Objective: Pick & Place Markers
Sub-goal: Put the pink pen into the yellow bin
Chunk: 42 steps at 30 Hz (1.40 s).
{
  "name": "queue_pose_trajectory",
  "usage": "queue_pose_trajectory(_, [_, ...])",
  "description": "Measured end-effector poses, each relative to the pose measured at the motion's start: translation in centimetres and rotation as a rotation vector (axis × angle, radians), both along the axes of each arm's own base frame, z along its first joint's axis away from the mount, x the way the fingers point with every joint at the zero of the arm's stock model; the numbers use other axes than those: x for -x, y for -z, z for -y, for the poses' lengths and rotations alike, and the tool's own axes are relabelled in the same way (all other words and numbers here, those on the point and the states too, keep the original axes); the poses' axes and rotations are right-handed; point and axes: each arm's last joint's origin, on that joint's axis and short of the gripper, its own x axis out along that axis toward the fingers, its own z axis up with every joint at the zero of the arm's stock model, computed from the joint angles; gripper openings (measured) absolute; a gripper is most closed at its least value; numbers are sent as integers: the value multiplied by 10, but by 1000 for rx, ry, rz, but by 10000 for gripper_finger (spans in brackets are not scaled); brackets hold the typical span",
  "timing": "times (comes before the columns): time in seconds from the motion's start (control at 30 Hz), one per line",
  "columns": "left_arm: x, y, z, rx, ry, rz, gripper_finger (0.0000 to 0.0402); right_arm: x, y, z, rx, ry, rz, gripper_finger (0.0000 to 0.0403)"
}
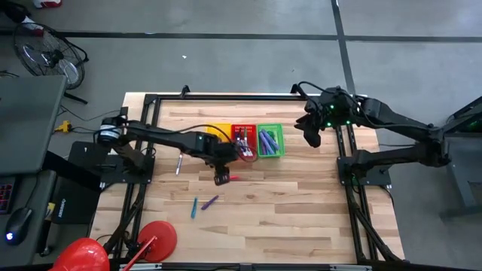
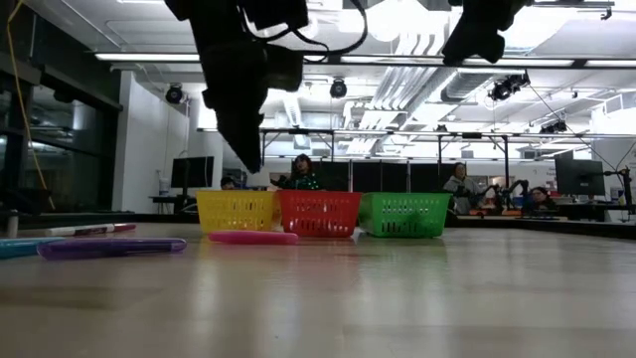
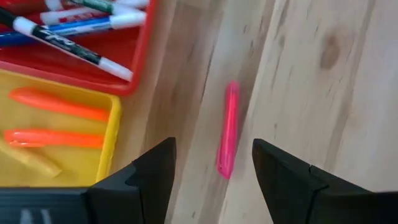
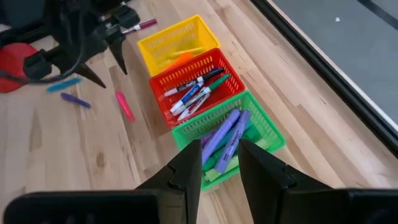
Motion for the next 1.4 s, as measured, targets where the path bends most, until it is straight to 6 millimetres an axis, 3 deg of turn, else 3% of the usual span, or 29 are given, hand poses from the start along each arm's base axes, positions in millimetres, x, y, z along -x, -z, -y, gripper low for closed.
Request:
queue_pose_trajectory(0.33, [-10, 34, 22, -68, 62, -106, 209, -1, 0, -4, 2, -12, -2, 94])
queue_pose_trajectory(1.4, [-30, 100, 25, -17, 159, -235, 208, -1, 0, -4, 6, -3, -4, 94])
